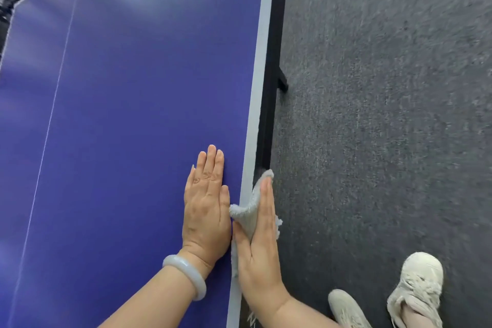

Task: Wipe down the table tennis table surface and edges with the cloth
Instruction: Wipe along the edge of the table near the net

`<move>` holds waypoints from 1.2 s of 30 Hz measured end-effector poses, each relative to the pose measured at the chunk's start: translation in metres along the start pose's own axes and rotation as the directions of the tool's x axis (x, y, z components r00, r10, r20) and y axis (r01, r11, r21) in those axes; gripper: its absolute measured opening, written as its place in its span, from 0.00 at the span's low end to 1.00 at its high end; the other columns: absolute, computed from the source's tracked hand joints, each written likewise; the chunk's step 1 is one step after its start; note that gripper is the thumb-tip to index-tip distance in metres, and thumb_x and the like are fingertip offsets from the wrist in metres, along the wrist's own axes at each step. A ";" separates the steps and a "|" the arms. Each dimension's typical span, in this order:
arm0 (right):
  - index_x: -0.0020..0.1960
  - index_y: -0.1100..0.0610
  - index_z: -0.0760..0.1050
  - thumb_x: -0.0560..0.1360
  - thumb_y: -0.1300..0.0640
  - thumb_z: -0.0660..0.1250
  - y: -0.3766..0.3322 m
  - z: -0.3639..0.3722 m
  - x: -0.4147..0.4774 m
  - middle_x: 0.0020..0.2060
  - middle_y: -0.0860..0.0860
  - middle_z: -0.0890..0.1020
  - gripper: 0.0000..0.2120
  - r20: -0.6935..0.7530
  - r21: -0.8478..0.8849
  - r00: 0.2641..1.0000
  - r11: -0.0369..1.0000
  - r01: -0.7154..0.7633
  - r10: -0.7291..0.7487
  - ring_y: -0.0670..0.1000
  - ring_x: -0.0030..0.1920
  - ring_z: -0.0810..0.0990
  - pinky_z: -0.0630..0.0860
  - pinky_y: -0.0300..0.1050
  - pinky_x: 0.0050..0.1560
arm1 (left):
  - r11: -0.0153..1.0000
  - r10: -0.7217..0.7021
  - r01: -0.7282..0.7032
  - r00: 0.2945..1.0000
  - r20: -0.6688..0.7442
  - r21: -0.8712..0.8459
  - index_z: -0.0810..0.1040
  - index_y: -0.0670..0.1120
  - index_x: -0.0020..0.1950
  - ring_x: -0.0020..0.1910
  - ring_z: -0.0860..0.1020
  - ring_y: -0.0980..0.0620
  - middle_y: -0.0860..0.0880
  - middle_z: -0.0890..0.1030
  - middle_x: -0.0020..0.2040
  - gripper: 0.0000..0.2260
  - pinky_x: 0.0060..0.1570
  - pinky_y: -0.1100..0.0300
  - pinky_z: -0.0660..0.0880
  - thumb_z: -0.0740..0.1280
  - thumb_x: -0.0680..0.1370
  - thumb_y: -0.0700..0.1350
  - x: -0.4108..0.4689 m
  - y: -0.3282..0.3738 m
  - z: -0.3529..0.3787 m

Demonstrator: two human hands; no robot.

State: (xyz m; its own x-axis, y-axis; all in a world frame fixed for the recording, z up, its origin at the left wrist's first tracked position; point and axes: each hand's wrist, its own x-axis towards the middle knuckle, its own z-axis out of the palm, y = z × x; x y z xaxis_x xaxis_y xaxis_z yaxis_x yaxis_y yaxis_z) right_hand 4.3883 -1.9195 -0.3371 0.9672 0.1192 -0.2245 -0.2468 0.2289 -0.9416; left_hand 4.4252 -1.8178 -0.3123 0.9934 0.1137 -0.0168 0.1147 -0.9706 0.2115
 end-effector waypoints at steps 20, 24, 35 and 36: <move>0.77 0.44 0.38 0.76 0.34 0.55 0.015 -0.010 -0.010 0.78 0.40 0.43 0.39 0.090 -0.102 0.987 0.987 -0.127 0.137 0.37 0.78 0.42 0.44 0.33 0.76 | 0.999 0.022 -0.022 1.000 0.000 0.031 0.57 0.42 0.79 0.80 0.51 0.52 0.48 0.56 0.80 0.24 0.77 0.46 0.52 0.48 0.83 0.43 0.000 0.002 -0.001; 0.81 0.54 0.45 0.79 0.42 0.62 -0.001 -0.008 0.065 0.79 0.50 0.55 0.39 -0.042 0.004 0.966 0.967 -0.254 0.254 0.44 0.78 0.53 0.50 0.30 0.69 | 1.000 0.014 -0.014 1.000 -0.001 0.016 0.57 0.42 0.79 0.80 0.51 0.52 0.48 0.56 0.80 0.24 0.78 0.48 0.51 0.51 0.82 0.42 0.001 0.003 -0.003; 0.81 0.53 0.42 0.79 0.44 0.63 0.029 -0.007 -0.048 0.69 0.46 0.58 0.41 0.117 -0.104 0.945 0.950 -0.294 0.305 0.41 0.66 0.63 0.60 0.29 0.60 | 0.987 -0.018 0.008 0.998 -0.065 -0.160 0.64 0.42 0.77 0.79 0.56 0.50 0.46 0.62 0.78 0.20 0.77 0.52 0.53 0.57 0.84 0.40 -0.002 0.005 -0.006; 0.81 0.54 0.42 0.79 0.45 0.63 0.029 -0.008 -0.046 0.70 0.49 0.59 0.41 0.120 -0.107 0.947 0.952 -0.287 0.298 0.45 0.69 0.64 0.62 0.33 0.63 | 0.978 -0.030 0.015 0.997 -0.069 -0.207 0.66 0.41 0.76 0.78 0.57 0.50 0.46 0.64 0.77 0.19 0.77 0.53 0.54 0.58 0.84 0.39 -0.004 0.006 -0.009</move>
State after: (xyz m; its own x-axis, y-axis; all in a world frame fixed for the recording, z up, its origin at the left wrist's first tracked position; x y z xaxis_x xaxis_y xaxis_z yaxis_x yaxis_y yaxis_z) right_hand 4.3373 -1.9256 -0.3563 0.8348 0.2969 -0.4636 -0.5055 0.0801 -0.8591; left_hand 4.4214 -1.8222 -0.3026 0.9866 0.1570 0.0439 0.1256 -0.9038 0.4090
